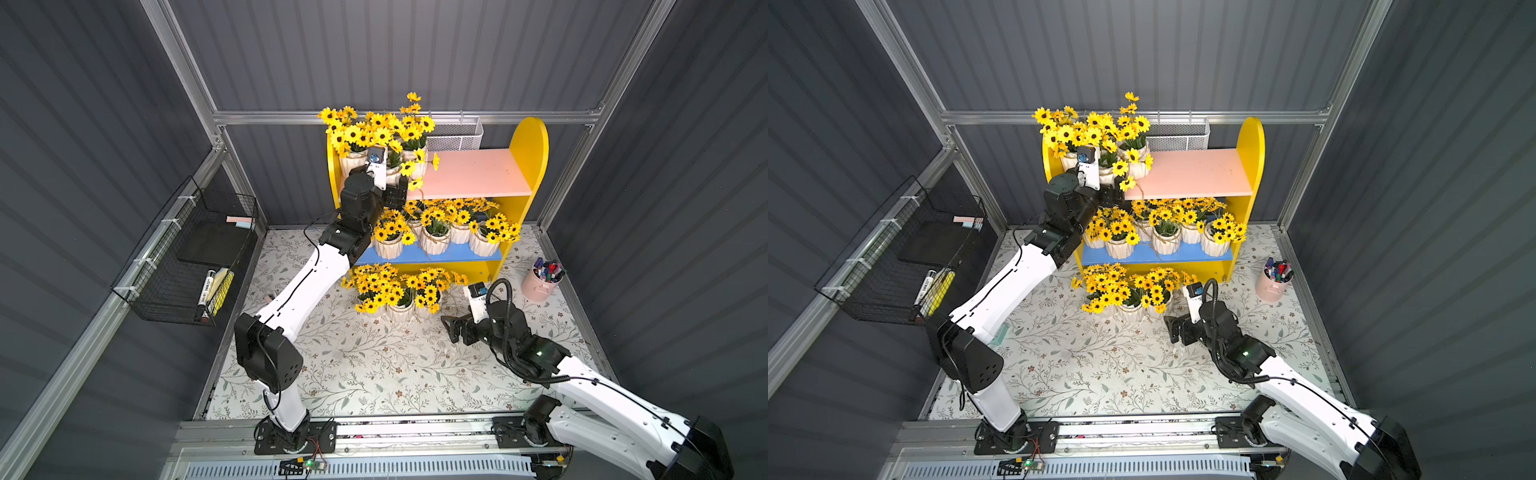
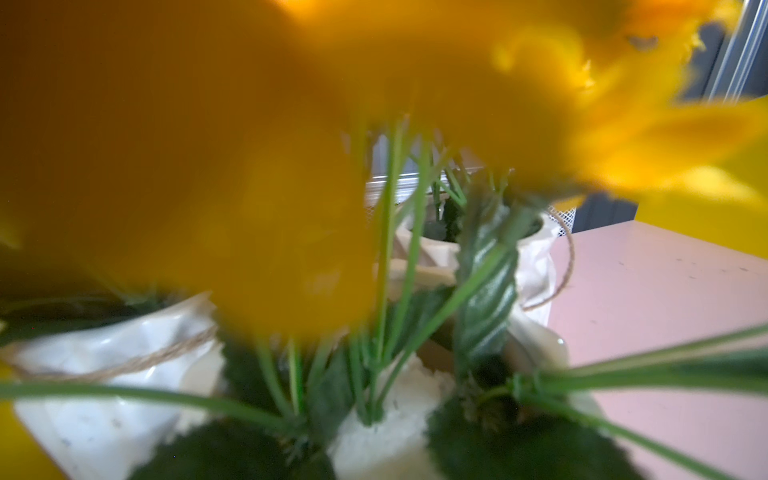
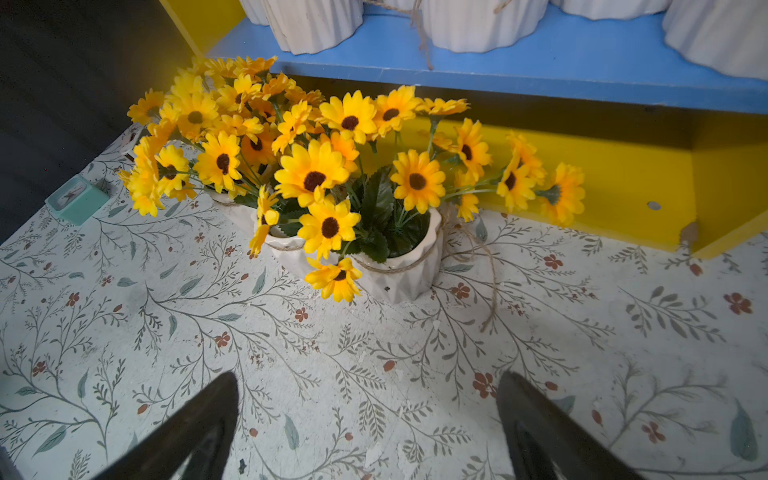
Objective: Take the sunflower pots off the shelves
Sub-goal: Pick up the sunflower pot from the shelf.
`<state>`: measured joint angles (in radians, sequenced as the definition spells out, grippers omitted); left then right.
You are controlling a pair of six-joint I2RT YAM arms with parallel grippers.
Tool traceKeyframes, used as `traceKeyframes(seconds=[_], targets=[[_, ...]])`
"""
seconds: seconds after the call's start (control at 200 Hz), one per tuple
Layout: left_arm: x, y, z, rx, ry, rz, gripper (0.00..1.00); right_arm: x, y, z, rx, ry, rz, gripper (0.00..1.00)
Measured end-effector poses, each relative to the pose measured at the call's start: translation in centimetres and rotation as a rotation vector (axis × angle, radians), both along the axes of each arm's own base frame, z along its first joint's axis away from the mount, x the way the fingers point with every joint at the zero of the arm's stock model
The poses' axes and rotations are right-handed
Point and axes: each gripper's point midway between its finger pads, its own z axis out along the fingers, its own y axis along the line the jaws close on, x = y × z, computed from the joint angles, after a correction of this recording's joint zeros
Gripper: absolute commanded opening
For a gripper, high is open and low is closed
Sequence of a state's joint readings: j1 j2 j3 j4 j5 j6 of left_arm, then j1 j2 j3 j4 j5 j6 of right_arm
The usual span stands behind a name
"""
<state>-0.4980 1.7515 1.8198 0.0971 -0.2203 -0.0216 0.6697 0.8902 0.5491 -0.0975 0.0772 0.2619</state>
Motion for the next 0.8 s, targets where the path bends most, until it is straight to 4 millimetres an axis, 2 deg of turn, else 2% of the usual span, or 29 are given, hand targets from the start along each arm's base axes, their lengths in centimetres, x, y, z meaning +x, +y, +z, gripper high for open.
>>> traceKeyframes(seconds=[0.345, 0.8], targets=[[-1.6, -0.1, 0.4, 0.029, -0.009, -0.058, 0.0, 0.0, 0.0, 0.0, 0.002, 0.0, 0.003, 0.96], [-3.3, -0.2, 1.9, 0.019, -0.032, -0.11, 0.0, 0.2, 0.1, 0.3, 0.007, -0.012, 0.0, 0.95]])
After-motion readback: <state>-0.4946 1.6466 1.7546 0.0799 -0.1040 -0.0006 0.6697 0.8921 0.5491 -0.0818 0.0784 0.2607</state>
